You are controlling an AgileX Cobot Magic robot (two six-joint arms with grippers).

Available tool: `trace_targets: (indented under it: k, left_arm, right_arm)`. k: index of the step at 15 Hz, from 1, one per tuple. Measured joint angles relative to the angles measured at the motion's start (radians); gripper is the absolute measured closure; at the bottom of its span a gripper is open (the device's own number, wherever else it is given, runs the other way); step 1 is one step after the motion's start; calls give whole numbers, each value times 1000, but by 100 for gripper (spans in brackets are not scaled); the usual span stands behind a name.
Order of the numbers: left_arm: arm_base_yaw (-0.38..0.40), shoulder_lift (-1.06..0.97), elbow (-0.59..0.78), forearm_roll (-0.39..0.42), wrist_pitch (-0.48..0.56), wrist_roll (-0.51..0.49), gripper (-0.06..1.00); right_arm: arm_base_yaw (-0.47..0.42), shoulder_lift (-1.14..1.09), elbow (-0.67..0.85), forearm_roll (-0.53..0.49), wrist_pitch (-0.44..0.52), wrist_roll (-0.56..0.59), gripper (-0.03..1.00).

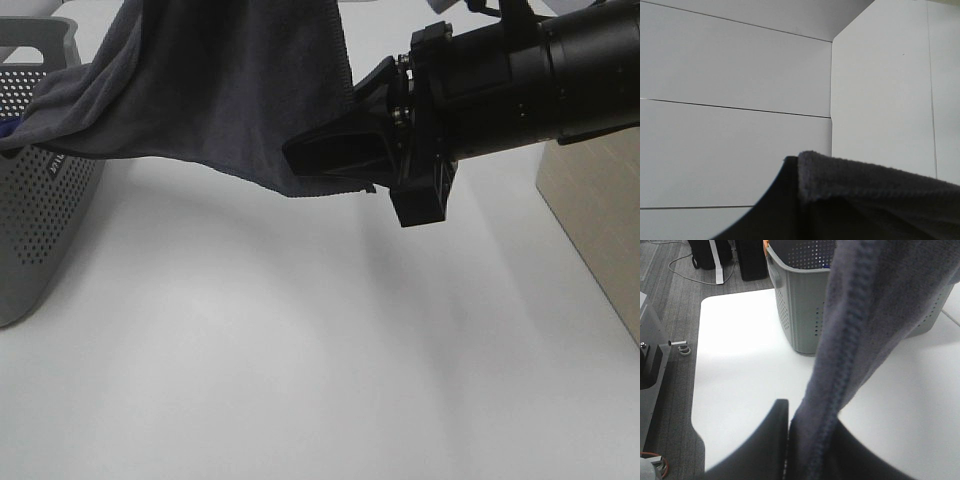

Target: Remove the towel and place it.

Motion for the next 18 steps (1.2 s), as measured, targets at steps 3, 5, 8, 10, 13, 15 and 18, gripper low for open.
trace_targets:
  k: [3, 5, 8, 10, 13, 15, 18]
  left_arm:
    - [0, 0, 0, 0, 12, 0, 94]
    - [0, 0, 0, -8, 38, 0, 94]
    - [0, 0, 0, -38, 57, -1, 94]
    - [0, 0, 0, -43, 60, -1, 94]
    - [1, 0, 0, -43, 51, -8, 94]
    - [13, 0, 0, -46, 32, -42, 94]
    - [89, 0, 0, -55, -33, -189, 94]
  right_arm:
    - [0, 0, 0, -37, -10, 68, 96]
    - [0, 0, 0, -40, -40, 132, 96]
    - [0, -26, -38, -184, -154, 436, 96]
    - [0, -54, -121, -429, -143, 731, 96]
    - [0, -67, -283, -897, -20, 1231, 96]
    - [0, -69, -360, -1068, 30, 1381, 96]
    - [0, -70, -477, -1321, 91, 1616, 96]
